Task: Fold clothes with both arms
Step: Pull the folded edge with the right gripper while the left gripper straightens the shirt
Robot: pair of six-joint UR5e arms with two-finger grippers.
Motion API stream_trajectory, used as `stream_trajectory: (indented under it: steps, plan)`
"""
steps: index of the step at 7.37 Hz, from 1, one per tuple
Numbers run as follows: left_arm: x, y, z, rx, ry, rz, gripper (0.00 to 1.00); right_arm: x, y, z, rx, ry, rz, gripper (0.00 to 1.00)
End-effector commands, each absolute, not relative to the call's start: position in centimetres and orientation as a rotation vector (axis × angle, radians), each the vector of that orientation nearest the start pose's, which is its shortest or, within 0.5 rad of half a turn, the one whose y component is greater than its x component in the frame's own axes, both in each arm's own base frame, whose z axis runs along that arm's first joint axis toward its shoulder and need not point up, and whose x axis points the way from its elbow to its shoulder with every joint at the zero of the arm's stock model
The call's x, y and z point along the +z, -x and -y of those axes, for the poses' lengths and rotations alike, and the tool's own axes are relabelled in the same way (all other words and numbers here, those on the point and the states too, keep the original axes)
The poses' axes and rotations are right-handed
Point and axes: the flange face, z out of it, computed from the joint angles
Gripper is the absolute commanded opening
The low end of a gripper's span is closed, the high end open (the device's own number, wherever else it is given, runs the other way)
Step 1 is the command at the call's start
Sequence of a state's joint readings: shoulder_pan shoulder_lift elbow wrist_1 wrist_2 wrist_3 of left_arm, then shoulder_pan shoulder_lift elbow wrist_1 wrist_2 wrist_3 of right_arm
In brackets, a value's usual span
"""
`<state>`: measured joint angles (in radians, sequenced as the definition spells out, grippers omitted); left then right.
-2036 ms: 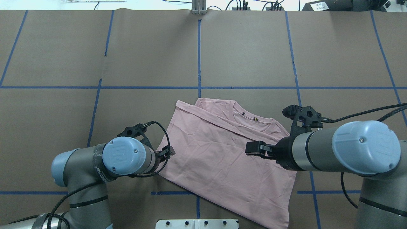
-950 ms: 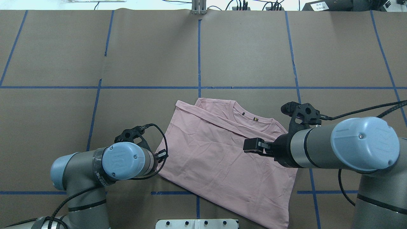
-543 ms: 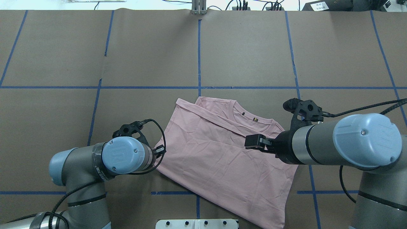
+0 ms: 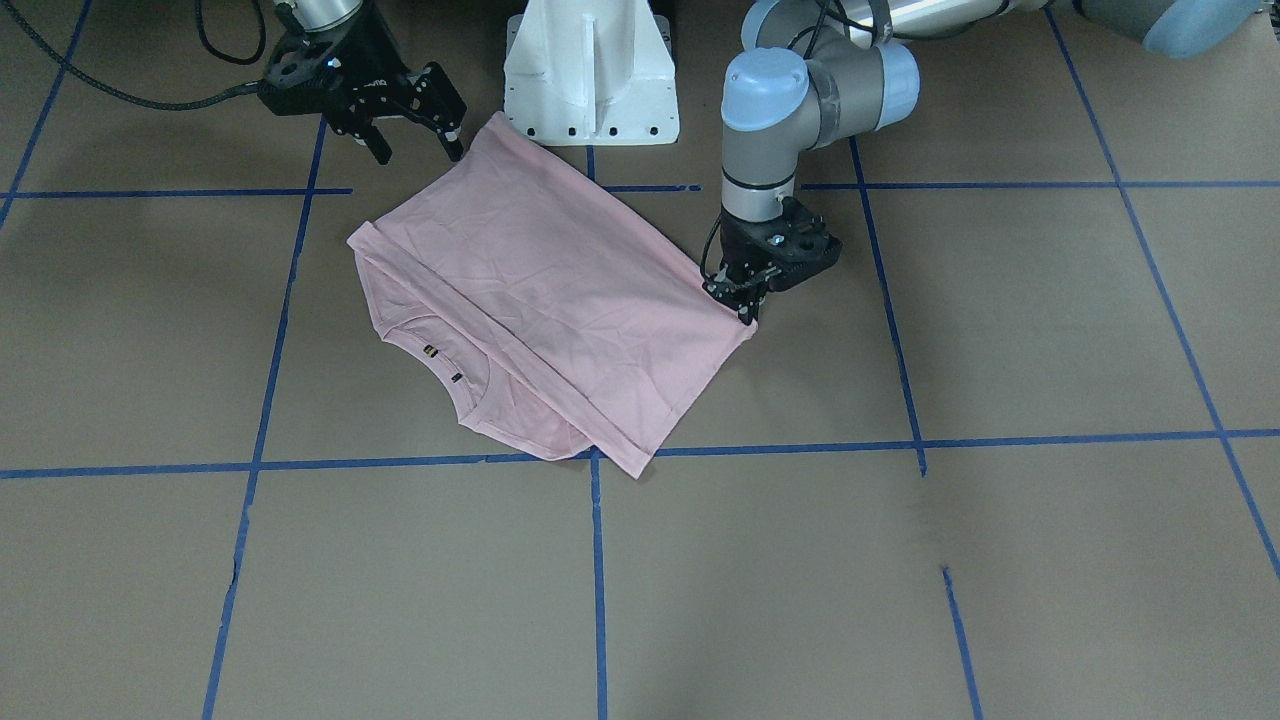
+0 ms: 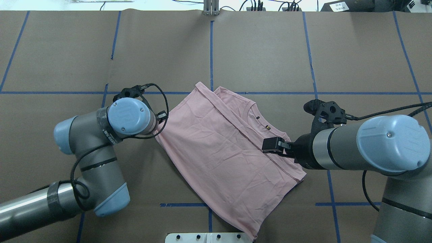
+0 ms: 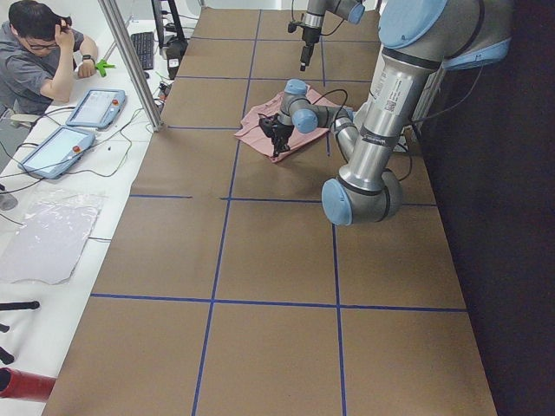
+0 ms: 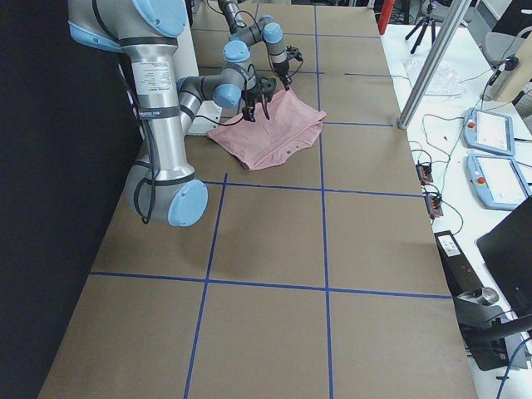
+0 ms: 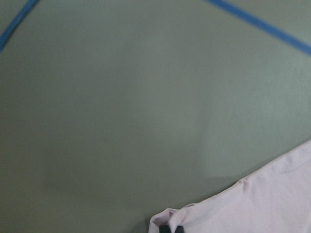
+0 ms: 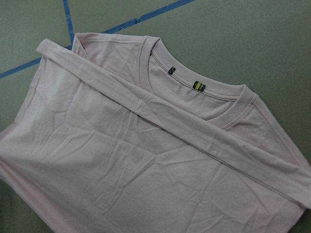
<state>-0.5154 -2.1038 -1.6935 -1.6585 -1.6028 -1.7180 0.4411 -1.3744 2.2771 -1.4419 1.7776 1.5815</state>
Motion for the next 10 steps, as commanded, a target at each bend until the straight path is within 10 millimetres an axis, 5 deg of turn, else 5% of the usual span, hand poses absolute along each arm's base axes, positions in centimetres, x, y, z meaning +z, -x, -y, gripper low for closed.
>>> stream_trajectory:
  steps: [1, 3, 5, 10]
  plan:
    - [30.6, -49.8, 52.8, -0.632, -0.202, -0.758, 0.0, 23.6, 36.5, 30.3, 0.314, -0.043, 1.047, 1.0]
    - [28.2, -49.5, 57.3, -0.61, -0.26, -0.772, 0.0, 23.7, 36.1, 30.9, 0.327, -0.051, 1.044, 1.0]
    - [24.7, -52.1, 60.3, -0.6, -0.296, -0.843, 0.0, 23.7, 36.0, 31.3, 0.337, -0.057, 1.044, 1.0]
    - [25.2, -55.2, 64.6, -0.601, -0.487, -0.918, 0.0, 23.8, 36.2, 31.4, 0.341, -0.062, 1.04, 1.0]
